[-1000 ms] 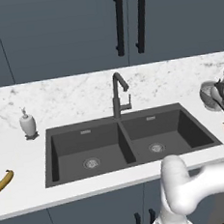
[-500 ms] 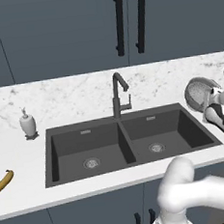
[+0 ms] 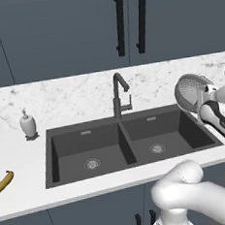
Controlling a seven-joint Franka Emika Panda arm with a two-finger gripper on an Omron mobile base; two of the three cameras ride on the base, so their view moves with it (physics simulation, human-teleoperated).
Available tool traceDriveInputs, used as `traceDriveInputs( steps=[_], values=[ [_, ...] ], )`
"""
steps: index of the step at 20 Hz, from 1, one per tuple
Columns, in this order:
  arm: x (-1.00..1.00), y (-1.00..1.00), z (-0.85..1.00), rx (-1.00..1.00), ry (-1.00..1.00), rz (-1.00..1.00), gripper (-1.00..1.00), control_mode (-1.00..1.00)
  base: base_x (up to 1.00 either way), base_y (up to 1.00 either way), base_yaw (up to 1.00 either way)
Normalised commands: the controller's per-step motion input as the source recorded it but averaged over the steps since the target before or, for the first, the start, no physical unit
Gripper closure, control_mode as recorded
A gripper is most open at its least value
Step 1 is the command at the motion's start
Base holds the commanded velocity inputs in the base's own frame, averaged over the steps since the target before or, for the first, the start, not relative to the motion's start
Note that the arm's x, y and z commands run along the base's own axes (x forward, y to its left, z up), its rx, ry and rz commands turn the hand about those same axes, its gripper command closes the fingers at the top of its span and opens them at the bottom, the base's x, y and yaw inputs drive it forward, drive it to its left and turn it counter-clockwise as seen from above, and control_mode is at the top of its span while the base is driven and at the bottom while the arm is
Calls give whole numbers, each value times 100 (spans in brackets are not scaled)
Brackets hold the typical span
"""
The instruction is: Put the colander in the sink, put the banana, pear in the colander, and turn on the sink faucet and pour water over the colander.
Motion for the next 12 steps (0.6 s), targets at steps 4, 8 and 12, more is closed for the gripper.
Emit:
traceDriveInputs(
  steps=[4, 8, 12],
  values=[
    [-78, 24, 73, 0, 31, 6, 100, -100, 0, 0, 0],
    [-97, 51, 41, 0, 32, 2, 100, -100, 0, 0, 0],
    [-100, 70, -4, 0, -3, 0, 100, -100, 0, 0, 0]
  ],
)
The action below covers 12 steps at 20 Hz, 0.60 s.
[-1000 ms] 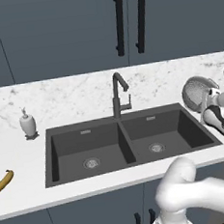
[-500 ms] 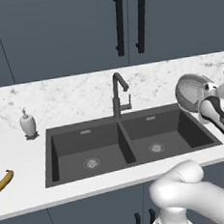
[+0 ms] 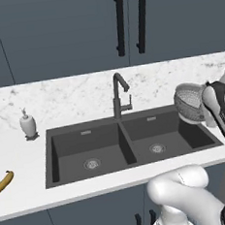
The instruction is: Put the colander in the sink, put the banana, pear in the colander, and turn on the sink faucet and pour water over the colander.
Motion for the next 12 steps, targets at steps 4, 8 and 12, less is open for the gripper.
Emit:
traceDriveInputs(
  steps=[4, 8, 12],
  values=[
    [-94, 100, -4, -1, -42, 0, 100, -100, 0, 0, 0],
    [-38, 100, 27, 0, -14, 0, 100, -100, 0, 0, 0],
    [-18, 100, 49, -3, 7, 0, 100, -100, 0, 0, 0]
  ],
)
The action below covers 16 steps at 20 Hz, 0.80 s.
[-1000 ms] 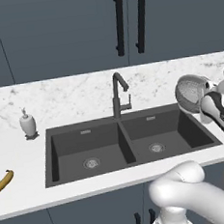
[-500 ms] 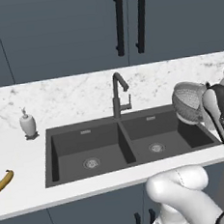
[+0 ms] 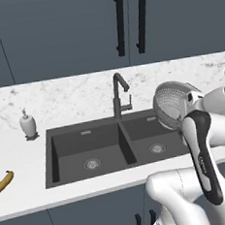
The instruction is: Put the colander in the sink, put the banana, pear in the colander, and turn on the sink faucet and pour water over the colander.
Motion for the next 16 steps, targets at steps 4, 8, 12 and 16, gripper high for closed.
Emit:
traceDriveInputs(
  steps=[4, 8, 12, 16],
  values=[
    [-17, 100, 26, -2, 9, 0, 100, -100, 0, 0, 0],
    [0, 100, 0, 0, 8, 4, 100, -100, 0, 0, 0],
    [1, 100, -23, 0, 9, 4, 100, -100, 0, 0, 0],
    [8, 91, -20, -6, 7, 1, 100, -100, 0, 0, 0]
  ],
)
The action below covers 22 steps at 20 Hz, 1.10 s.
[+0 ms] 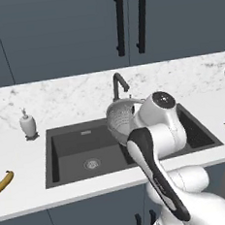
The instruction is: Put the colander in the sink, put the banana, pear in the colander, and turn on the sink faucet and pour water over the colander.
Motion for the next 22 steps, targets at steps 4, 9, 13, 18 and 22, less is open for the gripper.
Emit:
traceDriveInputs(
  steps=[4, 9, 13, 18, 22],
  values=[
    [7, 70, 0, -23, 9, 0, 100, -100, 0, 0, 0],
    [32, 63, -13, -16, 25, 0, 100, -100, 0, 0, 0],
    [30, 54, -26, -1, 25, 0, 100, -100, 0, 0, 0],
    [33, 40, -41, 0, 2, 0, 100, -100, 0, 0, 0],
    [38, 10, -44, 0, 5, 0, 100, -100, 0, 0, 0]
  ],
)
